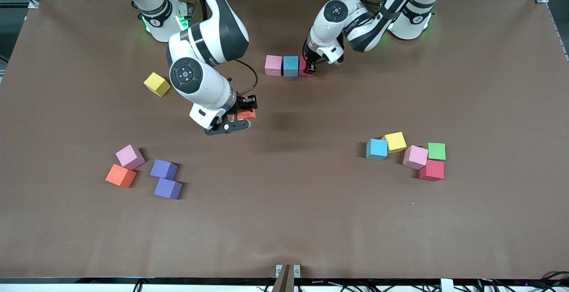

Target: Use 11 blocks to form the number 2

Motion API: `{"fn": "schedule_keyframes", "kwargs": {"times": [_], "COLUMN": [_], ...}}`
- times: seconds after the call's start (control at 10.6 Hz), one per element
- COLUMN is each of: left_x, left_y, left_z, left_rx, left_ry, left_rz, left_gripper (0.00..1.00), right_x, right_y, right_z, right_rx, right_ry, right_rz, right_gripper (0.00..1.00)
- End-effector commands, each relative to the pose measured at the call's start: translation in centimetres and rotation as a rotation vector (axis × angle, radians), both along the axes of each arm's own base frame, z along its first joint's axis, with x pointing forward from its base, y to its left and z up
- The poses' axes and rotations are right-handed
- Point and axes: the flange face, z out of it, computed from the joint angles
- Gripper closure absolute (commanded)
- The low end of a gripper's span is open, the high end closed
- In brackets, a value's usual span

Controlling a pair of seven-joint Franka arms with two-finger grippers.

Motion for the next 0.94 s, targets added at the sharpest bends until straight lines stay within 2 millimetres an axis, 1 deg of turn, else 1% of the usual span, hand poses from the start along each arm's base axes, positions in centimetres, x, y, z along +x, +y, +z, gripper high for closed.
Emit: {"fn": "schedule_keyframes", "kwargs": {"times": [0.0, 0.28, 0.47, 0.66, 0.85], "left_x": [0.0, 0.4, 0.7, 0.6, 0.7], "left_y": [-0.5, -0.5, -0.4, -0.6, -0.4], "left_z": [0.0, 0.4, 1.3, 1.8, 2.4], "left_rx": [-0.007, -0.009, -0.013, -0.017, 0.003], "left_ry": [-0.007, -0.016, -0.041, -0.052, -0.062], "left_rz": [0.011, 0.014, 0.015, 0.007, 0.000], "left_gripper": [0.00, 0.00, 0.00, 0.00, 0.00], "right_x": [-0.6, -0.6, -0.5, -0.6, -1.4], "right_y": [-0.1, 0.0, -0.1, 0.6, 1.9], "right_z": [0.4, 0.4, 0.3, -0.3, -1.6], "right_rx": [-0.009, -0.009, -0.008, -0.013, -0.025], "right_ry": [0.001, 0.000, -0.003, -0.028, -0.054], "right_rz": [-0.008, -0.008, -0.010, -0.019, -0.036], "right_gripper": [0.90, 0.90, 0.90, 0.90, 0.91]}}
